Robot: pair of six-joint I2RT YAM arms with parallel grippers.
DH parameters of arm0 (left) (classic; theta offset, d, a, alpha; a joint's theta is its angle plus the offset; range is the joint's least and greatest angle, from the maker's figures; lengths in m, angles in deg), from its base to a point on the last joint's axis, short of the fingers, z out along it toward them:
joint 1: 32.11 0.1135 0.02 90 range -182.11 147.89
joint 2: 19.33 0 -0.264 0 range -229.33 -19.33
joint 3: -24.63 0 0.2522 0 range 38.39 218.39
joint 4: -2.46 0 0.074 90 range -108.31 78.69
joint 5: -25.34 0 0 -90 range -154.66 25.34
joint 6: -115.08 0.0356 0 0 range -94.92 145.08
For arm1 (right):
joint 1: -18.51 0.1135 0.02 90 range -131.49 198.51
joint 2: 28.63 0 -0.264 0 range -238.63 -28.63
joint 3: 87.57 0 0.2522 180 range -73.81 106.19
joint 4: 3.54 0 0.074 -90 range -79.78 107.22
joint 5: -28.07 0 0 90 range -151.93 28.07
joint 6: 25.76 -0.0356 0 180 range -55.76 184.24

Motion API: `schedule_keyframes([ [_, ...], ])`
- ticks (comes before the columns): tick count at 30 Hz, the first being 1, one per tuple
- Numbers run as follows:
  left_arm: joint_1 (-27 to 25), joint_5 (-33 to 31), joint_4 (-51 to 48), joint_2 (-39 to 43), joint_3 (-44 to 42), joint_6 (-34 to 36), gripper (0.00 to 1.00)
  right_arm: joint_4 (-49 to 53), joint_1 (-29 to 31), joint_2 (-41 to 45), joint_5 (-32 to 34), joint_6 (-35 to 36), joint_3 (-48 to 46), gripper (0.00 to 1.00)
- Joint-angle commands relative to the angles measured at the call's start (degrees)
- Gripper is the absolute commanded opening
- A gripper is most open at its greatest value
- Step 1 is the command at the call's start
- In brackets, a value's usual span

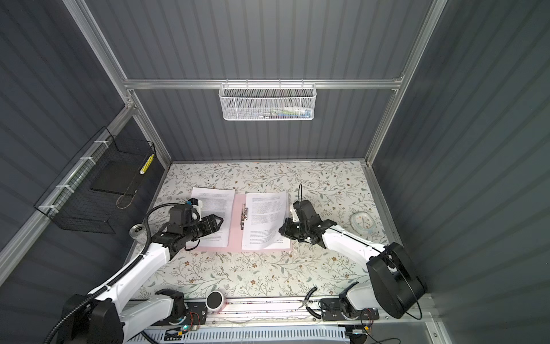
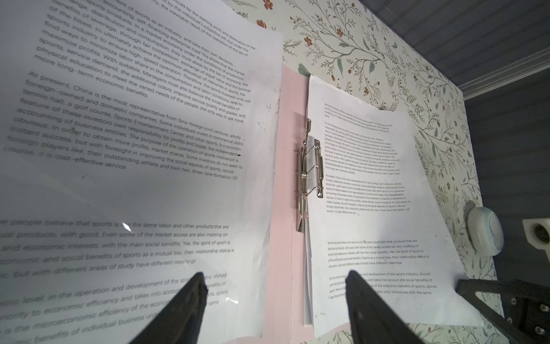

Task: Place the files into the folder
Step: 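Lower the English sheet onto the Chinese sheet beside the clip with the right gripper, then open the right gripper and draw it back from the folder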

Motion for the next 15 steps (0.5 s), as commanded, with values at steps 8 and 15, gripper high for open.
schedule_keyframes([
  [8,0.07,-0.15,-0.28,0.27,0.32,0.87,0.75,-0.61,0.27,-0.86,-0.45,0.19,0.24,0.0],
  [15,0.09,-0.31,-0.47,0.35,0.76,0.95,0.75,5.04,0.21,0.14,3.86,2.35,2.61,0.36],
])
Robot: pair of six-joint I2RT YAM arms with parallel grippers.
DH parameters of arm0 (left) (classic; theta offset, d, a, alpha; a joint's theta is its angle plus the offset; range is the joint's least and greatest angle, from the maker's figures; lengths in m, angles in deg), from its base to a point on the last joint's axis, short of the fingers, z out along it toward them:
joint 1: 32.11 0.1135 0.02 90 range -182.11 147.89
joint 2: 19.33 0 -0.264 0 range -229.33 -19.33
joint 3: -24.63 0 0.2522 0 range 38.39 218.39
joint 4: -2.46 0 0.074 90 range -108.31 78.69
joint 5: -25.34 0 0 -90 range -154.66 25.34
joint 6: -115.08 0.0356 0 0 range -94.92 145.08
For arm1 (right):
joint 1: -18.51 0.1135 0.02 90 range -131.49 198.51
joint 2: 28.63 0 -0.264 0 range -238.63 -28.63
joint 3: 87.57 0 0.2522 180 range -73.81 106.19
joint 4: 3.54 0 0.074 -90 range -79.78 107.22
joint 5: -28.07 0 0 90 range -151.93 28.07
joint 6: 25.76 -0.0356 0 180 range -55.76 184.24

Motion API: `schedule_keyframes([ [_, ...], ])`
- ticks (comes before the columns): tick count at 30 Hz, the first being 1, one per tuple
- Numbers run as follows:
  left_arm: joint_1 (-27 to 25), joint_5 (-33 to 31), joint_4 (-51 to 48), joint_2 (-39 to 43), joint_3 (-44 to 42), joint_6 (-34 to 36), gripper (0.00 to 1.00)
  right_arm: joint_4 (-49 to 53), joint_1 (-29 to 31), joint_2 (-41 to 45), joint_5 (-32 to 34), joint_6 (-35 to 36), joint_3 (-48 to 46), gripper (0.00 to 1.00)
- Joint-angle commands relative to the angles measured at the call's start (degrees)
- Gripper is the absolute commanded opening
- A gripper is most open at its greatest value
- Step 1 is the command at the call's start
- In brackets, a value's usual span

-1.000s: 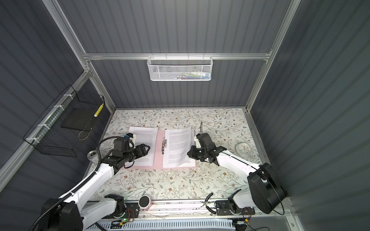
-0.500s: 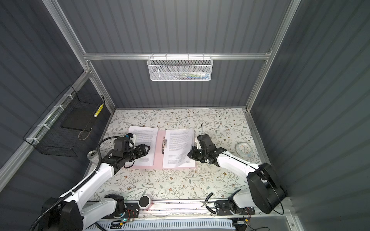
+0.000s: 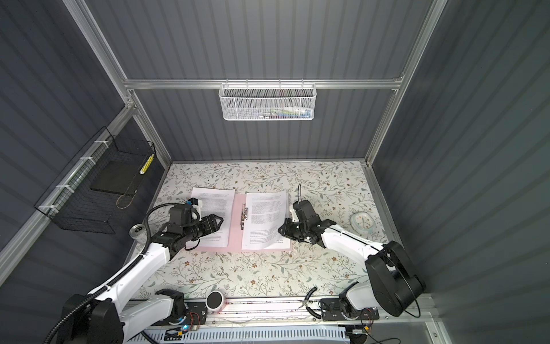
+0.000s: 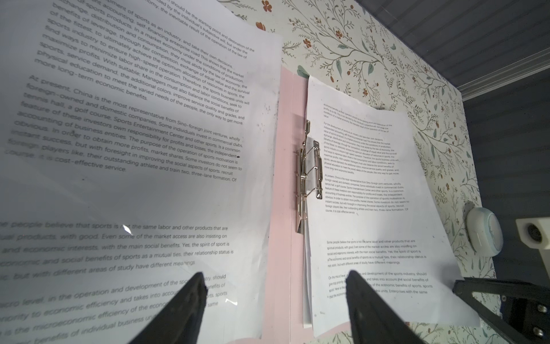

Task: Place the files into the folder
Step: 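Open the right gripper and draw it back from the folder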

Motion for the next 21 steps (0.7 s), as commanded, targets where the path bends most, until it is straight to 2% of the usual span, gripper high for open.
schedule_keyframes([
  [1,0.07,-0.39,-0.68,0.46,0.88,0.95,0.76,5.6,0.22,1.29,3.87,1.96,2.84,0.43],
  [3,0.08,-0.72,-1.24,0.68,1.5,1.17,0.76,9.9,0.21,2.54,6.38,3.77,4.79,0.57],
  [5,0.08,-1.2,-1.67,1.04,2.05,1.39,0.77,14.82,0.19,4.53,10.72,5.58,6.78,0.65],
  [10,0.16,-2.62,-2.73,1.27,4.12,1.73,0.78,25.52,-0.41,9.96,19.5,10.37,11.72,0.76],
  [13,0.16,-2.93,-2.49,0.51,5.3,1.82,0.78,27.0,-1.84,11.34,20.12,11.62,12.8,0.75],
  [16,0.16,-2.8,-1.99,-0.48,6.28,1.66,0.78,25.8,-2.72,10.39,17.05,11.55,13.39,0.71],
  [21,0.16,-1.3,-0.06,-3.24,7.36,1.04,0.77,22.42,-3.19,6.09,14.61,10.08,12.88,0.59],
])
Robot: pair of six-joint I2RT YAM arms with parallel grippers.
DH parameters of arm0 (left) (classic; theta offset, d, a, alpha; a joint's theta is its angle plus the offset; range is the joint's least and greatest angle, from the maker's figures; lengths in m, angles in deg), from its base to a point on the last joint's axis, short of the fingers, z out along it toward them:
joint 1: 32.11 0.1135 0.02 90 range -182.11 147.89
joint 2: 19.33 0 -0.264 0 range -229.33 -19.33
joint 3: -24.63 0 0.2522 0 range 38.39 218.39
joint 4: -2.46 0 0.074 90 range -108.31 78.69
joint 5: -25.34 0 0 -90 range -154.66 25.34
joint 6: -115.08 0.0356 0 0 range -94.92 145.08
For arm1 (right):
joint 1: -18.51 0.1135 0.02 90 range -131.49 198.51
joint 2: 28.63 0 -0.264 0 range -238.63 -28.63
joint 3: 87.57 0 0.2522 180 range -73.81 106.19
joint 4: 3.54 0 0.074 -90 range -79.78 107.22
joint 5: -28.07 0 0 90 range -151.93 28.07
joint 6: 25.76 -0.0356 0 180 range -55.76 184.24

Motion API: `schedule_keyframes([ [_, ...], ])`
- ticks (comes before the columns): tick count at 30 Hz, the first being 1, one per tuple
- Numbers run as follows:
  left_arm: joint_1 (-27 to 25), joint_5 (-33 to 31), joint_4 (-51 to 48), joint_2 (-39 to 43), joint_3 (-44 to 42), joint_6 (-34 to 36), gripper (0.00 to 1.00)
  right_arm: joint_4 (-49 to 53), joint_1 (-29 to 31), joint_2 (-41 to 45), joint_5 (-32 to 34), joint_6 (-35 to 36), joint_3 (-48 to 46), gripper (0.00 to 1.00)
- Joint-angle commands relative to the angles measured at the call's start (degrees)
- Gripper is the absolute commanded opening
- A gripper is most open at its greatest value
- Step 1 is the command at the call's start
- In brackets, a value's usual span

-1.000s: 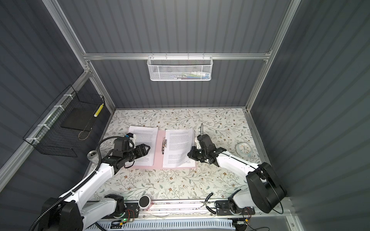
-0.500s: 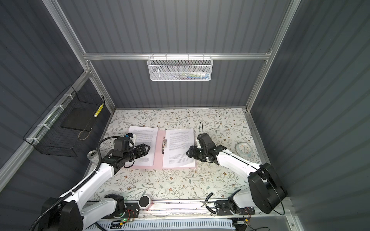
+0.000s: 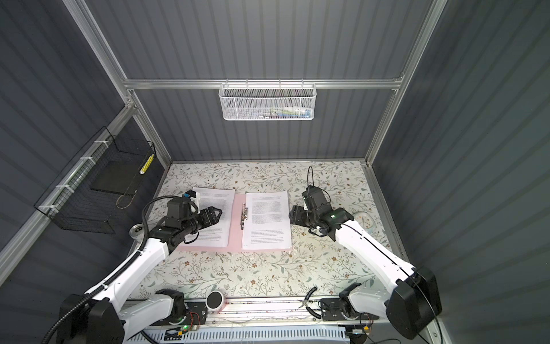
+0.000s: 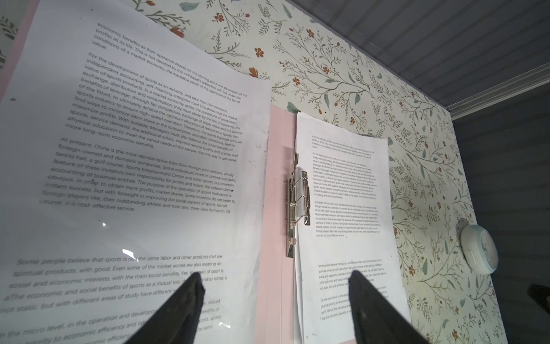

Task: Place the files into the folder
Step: 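Open the right gripper and draw it back from the folder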

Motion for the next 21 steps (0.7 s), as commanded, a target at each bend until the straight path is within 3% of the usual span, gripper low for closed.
schedule_keyframes([
  [1,0.16,1.18,1.18,-1.72,1.76,0.39,0.77,-1.1,-0.44,-3.16,-1.69,-0.43,-0.22,0.56],
  [10,0.16,2.19,1.9,-3.51,2.34,1.5,0.77,-6.27,-0.67,-14.84,-2.27,0.13,0.35,0.49],
  [14,0.16,2.91,3.17,-4.86,2.37,1.29,0.77,-8.89,-0.71,-20.34,-2.84,0.26,2.47,0.4],
  [18,0.16,3.26,3.73,-5.8,2.74,1.22,0.76,-8.63,-0.71,-24.74,-2.56,0.73,4.54,0.24],
  [21,0.11,3.08,3.36,-6.06,2.97,1.59,0.76,-8.69,-0.67,-26.51,-2.54,1.0,5.37,0.2],
])
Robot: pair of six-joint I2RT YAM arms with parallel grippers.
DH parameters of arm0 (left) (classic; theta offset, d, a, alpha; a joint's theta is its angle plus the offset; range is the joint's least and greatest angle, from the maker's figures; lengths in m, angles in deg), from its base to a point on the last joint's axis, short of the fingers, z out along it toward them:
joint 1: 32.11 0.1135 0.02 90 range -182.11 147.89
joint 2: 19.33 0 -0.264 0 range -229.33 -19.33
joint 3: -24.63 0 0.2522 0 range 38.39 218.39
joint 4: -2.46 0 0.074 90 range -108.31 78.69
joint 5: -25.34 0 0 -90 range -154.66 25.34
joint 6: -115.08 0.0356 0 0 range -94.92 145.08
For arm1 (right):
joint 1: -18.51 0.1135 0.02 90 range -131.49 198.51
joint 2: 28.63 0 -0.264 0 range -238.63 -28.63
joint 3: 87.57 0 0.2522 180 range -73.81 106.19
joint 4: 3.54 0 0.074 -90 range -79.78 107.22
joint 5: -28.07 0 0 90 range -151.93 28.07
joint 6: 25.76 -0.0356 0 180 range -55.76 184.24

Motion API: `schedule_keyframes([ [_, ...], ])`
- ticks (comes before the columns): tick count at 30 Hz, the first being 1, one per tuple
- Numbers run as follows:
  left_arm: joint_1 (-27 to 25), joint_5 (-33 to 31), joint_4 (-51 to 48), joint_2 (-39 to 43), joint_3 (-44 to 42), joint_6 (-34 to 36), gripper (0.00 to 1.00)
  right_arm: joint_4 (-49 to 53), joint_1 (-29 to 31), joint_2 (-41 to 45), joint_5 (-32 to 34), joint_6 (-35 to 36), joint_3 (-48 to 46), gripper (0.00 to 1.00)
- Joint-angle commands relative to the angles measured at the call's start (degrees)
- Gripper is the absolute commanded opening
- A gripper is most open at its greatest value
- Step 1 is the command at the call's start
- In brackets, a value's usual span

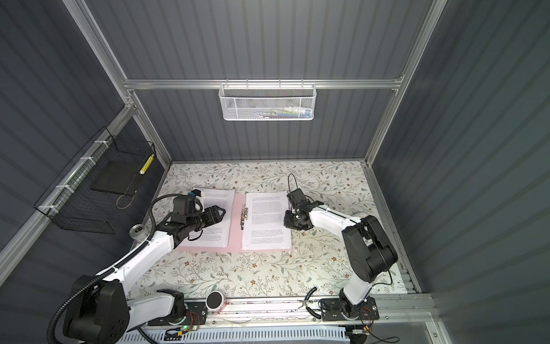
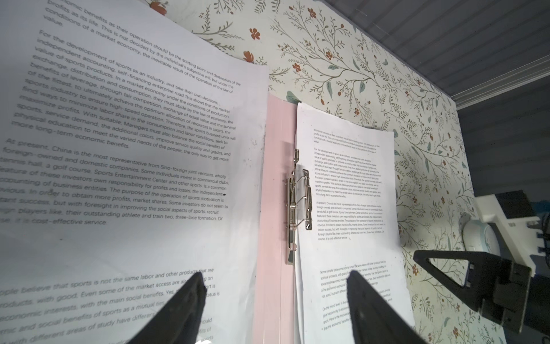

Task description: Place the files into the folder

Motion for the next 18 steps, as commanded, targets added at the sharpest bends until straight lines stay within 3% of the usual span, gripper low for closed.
schedule_keyframes([
  [1,0.11,0.95,0.6,-0.14,1.99,1.42,0.76,-0.39,-0.21,-1.33,0.12,0.68,1.73,0.2],
  [7,0.09,1.54,1.58,-0.56,1.85,1.58,0.76,-1.74,-0.21,-2.25,-2.79,0.55,2.22,0.19],
  [15,-0.28,11.13,6.98,-8.66,4.81,3.31,0.78,-1.87,0.24,-3.9,-12.43,1.3,10.91,0.23],
  [18,-0.46,13.33,9.17,-12.11,6.51,3.44,0.77,-0.85,1.23,-6.5,-14.74,1.68,14.64,0.2],
])
